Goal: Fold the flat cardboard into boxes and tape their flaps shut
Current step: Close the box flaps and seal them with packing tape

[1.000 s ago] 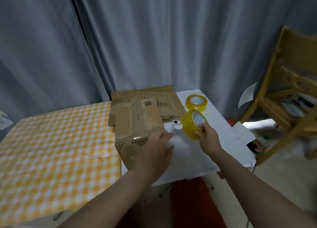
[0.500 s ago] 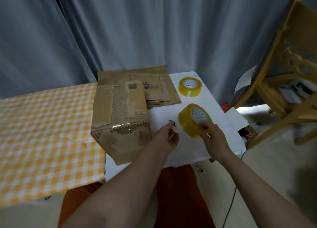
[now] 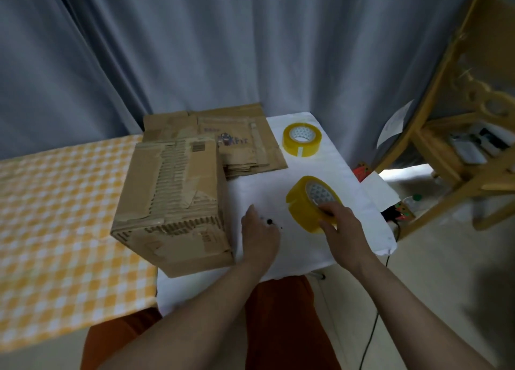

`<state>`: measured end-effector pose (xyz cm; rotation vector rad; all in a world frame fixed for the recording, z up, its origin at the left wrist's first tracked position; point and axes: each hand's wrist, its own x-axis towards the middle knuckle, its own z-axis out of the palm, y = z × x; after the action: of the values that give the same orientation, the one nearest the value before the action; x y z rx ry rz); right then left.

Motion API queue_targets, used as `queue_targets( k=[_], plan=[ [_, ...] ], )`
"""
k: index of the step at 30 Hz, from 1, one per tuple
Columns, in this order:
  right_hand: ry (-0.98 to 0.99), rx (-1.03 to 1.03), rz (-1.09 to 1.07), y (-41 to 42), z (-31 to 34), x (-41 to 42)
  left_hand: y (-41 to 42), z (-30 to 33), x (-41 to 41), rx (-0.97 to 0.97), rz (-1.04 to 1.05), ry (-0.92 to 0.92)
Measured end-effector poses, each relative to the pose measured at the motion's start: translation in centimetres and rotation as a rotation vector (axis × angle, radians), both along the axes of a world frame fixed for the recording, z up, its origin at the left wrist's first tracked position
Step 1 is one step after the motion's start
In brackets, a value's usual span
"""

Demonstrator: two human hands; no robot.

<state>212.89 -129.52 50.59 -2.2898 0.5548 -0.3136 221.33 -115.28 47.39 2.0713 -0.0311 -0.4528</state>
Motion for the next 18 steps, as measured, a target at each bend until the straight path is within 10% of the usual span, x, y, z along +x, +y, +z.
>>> queue_targets(
  k=[5, 18],
  plan=[
    [0.053, 0.041, 0.034, 1.0, 1.6, 0.1, 1.8, 3.3, -1.5, -0.102, -0.149, -0.638],
    [-0.325, -0.133, 0.185, 8.6, 11.2, -2.3, 8.7, 17.5, -1.8, -0.421, -0.017, -0.679]
  ],
)
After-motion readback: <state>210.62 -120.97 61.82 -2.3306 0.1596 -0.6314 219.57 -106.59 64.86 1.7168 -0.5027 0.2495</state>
